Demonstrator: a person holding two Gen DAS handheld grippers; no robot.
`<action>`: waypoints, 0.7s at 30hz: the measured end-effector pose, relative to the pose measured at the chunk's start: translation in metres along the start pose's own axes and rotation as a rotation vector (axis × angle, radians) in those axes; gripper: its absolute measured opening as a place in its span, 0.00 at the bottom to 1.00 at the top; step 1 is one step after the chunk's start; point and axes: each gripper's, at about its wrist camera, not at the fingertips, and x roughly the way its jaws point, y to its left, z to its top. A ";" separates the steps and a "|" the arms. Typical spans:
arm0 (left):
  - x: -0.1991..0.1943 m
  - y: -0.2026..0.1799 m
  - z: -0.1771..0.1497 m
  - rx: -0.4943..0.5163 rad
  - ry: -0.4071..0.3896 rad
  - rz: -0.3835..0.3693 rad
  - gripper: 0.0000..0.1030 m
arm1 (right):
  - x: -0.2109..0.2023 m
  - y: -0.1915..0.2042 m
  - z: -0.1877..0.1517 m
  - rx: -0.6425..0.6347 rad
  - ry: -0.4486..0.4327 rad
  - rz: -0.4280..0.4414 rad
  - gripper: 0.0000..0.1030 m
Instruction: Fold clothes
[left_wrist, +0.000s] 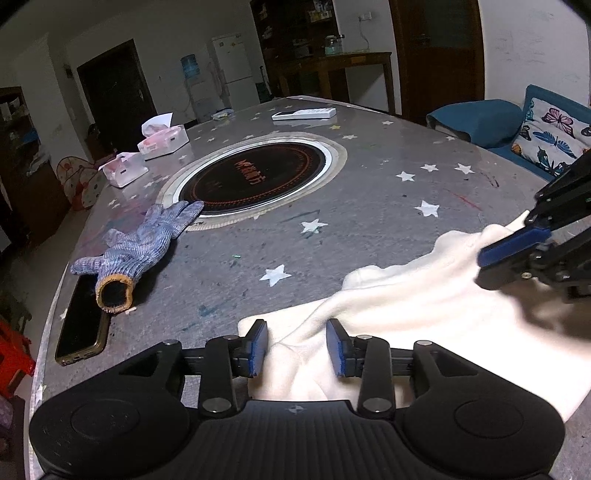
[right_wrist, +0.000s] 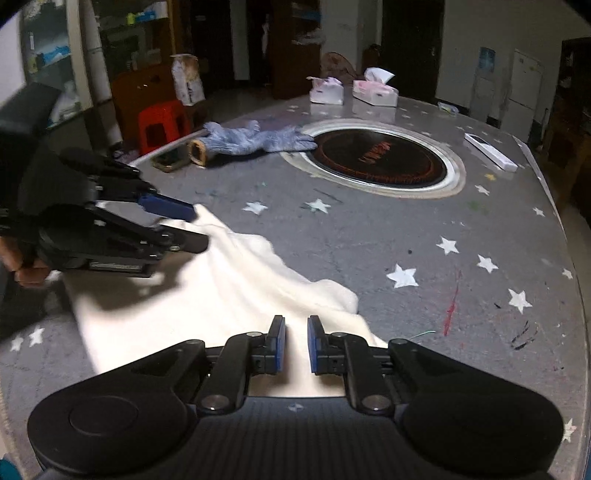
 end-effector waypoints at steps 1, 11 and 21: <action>0.000 0.000 0.000 -0.001 0.000 0.001 0.41 | 0.001 -0.001 0.001 0.004 0.001 -0.002 0.12; 0.001 0.001 0.000 -0.012 0.003 0.017 0.47 | 0.008 0.001 0.005 -0.004 -0.001 -0.033 0.17; 0.000 0.004 0.000 -0.026 0.005 0.031 0.55 | -0.014 0.039 0.007 -0.113 -0.048 0.041 0.24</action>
